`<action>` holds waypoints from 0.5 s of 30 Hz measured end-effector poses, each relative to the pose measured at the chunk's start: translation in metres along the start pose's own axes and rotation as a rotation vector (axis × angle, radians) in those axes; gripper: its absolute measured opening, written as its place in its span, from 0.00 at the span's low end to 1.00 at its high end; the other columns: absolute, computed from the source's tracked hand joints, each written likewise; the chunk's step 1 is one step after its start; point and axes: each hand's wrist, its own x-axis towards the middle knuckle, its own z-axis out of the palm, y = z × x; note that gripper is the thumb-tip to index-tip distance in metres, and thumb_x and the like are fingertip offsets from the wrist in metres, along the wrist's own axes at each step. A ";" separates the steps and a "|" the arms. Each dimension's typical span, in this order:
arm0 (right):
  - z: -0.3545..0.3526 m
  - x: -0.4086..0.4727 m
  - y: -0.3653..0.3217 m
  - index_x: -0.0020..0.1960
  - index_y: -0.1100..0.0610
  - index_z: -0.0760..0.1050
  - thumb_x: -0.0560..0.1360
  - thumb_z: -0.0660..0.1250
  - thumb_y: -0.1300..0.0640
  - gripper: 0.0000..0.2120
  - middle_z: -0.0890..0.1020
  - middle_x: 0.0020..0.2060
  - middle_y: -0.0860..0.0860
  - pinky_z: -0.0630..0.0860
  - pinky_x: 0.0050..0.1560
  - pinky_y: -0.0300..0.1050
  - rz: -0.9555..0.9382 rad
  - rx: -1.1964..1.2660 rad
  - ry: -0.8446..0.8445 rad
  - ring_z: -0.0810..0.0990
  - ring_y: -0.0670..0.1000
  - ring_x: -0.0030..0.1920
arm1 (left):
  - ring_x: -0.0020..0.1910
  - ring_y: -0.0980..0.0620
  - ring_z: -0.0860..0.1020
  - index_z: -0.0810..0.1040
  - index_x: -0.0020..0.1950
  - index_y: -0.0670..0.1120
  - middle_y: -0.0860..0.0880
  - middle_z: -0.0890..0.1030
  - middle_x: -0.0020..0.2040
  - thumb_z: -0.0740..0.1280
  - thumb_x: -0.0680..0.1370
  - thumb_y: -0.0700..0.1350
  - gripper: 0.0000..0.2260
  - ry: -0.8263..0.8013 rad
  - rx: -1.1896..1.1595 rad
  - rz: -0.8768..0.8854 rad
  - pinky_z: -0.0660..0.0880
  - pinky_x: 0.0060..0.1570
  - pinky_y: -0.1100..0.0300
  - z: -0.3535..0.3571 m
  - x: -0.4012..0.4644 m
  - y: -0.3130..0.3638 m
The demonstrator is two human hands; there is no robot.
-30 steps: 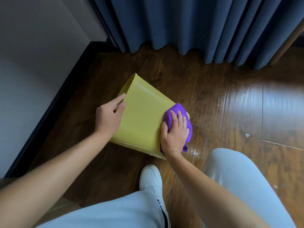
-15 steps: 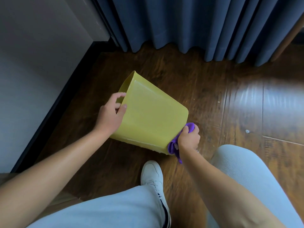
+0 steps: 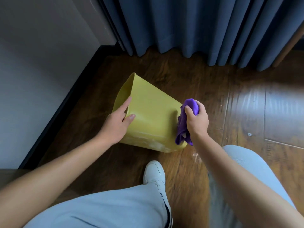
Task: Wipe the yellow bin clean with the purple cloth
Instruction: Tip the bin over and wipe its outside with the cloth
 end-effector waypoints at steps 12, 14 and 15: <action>-0.032 0.006 -0.034 0.67 0.51 0.77 0.81 0.68 0.52 0.16 0.84 0.54 0.50 0.76 0.38 0.35 0.082 0.268 -0.020 0.83 0.46 0.47 | 0.54 0.52 0.83 0.69 0.79 0.53 0.51 0.87 0.48 0.69 0.82 0.48 0.25 0.069 0.139 0.285 0.74 0.66 0.55 -0.009 0.068 0.062; -0.036 0.009 -0.031 0.67 0.51 0.77 0.81 0.68 0.52 0.16 0.84 0.55 0.51 0.76 0.38 0.37 0.106 0.288 0.000 0.83 0.47 0.47 | 0.53 0.56 0.84 0.75 0.75 0.52 0.52 0.87 0.52 0.71 0.80 0.50 0.23 0.134 0.132 0.483 0.78 0.63 0.54 -0.005 0.064 0.051; -0.038 0.009 -0.031 0.67 0.51 0.77 0.81 0.68 0.52 0.16 0.84 0.55 0.51 0.76 0.39 0.38 0.124 0.306 0.015 0.84 0.48 0.47 | 0.55 0.55 0.84 0.75 0.74 0.53 0.53 0.86 0.57 0.71 0.80 0.52 0.22 0.112 0.188 0.605 0.81 0.59 0.52 -0.006 0.061 0.045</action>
